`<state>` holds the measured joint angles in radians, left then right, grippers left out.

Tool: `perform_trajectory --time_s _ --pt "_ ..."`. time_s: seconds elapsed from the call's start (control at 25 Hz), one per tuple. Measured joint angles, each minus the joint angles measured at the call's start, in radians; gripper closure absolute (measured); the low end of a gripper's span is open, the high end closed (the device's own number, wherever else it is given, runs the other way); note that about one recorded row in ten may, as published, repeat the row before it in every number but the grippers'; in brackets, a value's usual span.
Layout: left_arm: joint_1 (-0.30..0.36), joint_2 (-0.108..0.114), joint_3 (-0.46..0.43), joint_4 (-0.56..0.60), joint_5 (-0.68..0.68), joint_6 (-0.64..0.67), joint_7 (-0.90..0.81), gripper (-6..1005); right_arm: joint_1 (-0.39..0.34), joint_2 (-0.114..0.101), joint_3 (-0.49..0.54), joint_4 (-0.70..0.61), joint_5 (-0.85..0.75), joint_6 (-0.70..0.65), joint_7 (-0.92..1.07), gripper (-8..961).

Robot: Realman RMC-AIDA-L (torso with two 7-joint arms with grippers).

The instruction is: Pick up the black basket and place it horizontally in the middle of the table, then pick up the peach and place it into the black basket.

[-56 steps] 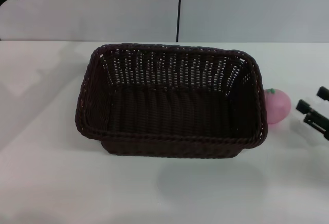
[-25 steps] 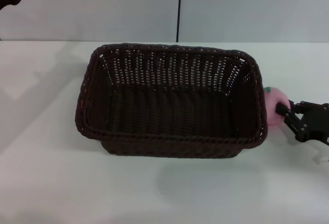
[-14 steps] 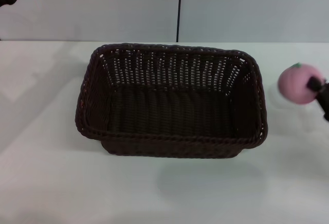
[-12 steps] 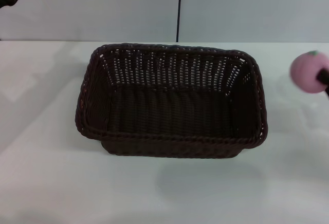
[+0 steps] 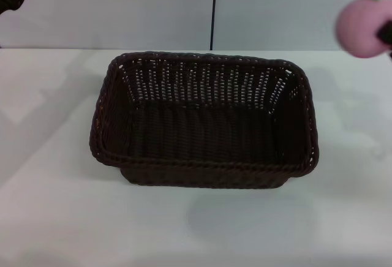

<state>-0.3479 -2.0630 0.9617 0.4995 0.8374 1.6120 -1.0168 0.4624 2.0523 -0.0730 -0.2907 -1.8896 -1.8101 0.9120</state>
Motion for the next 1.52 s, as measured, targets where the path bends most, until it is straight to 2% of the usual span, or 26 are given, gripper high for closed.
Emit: perform_trajectory --time_s 0.16,0.24,0.28,0.32,0.44,0.68,0.88,1.04,1.12,1.16,1.2,1.28,1.32,1.36,1.4,1.44,1.52 --pt "-0.002 0.000 0.000 -0.014 0.000 0.008 0.002 197 0.053 0.004 -0.082 0.003 -0.001 0.004 0.014 898" --pt "-0.002 0.000 0.000 -0.018 0.000 0.010 0.004 197 0.100 0.007 -0.184 0.001 -0.002 0.021 0.036 889" --pt "-0.002 0.000 0.000 -0.018 0.000 0.010 0.004 197 0.100 0.007 -0.184 0.001 -0.002 0.021 0.036 885" --pt "0.000 0.000 0.000 -0.018 0.000 0.010 0.004 197 0.124 0.008 -0.251 -0.002 -0.002 0.048 0.070 880" --pt "0.003 0.000 0.000 -0.018 0.000 0.016 0.004 197 0.142 0.007 -0.293 -0.009 -0.001 0.088 0.133 867" --pt "0.006 0.000 0.000 -0.019 0.000 0.022 0.004 197 0.130 0.008 -0.296 -0.018 0.006 0.091 0.136 841" --pt "0.005 0.000 0.000 -0.019 0.000 0.022 0.004 197 0.118 0.006 -0.299 -0.018 0.006 0.087 0.136 672" --pt "0.004 0.000 0.000 -0.019 0.000 0.022 0.004 197 0.100 0.004 -0.293 -0.018 0.009 0.084 0.137 500" --pt "0.005 0.000 0.000 -0.020 0.000 0.024 0.004 197 0.065 0.007 -0.285 -0.031 0.047 0.082 0.130 408" --pt "0.005 0.000 0.000 -0.020 0.000 0.024 0.004 197 0.065 0.007 -0.285 -0.031 0.047 0.082 0.130 388" --pt "0.006 0.000 0.000 -0.021 0.000 0.025 0.004 197 0.027 0.009 -0.280 -0.035 0.105 0.082 0.109 368" --pt "0.007 0.000 -0.001 -0.027 0.000 0.028 0.005 197 0.005 0.010 -0.279 -0.035 0.140 0.081 0.095 329" --pt "0.010 0.000 -0.009 -0.035 0.000 0.033 0.005 197 -0.049 0.014 -0.278 -0.030 0.241 0.083 0.059 309" --pt "0.010 0.000 -0.009 -0.035 0.000 0.033 0.005 197 -0.049 0.014 -0.278 -0.030 0.241 0.083 0.059 309" --pt "0.012 0.001 -0.015 -0.038 0.000 0.036 0.006 197 -0.107 0.020 -0.277 -0.019 0.359 0.094 0.021 310" --pt "0.014 0.001 -0.020 -0.041 -0.001 0.037 0.008 197 -0.107 0.020 -0.277 -0.019 0.359 0.094 0.021 310" --pt "0.020 0.001 -0.041 -0.054 -0.004 0.044 0.022 197 -0.177 0.019 -0.271 0.014 0.503 0.115 -0.030 310"
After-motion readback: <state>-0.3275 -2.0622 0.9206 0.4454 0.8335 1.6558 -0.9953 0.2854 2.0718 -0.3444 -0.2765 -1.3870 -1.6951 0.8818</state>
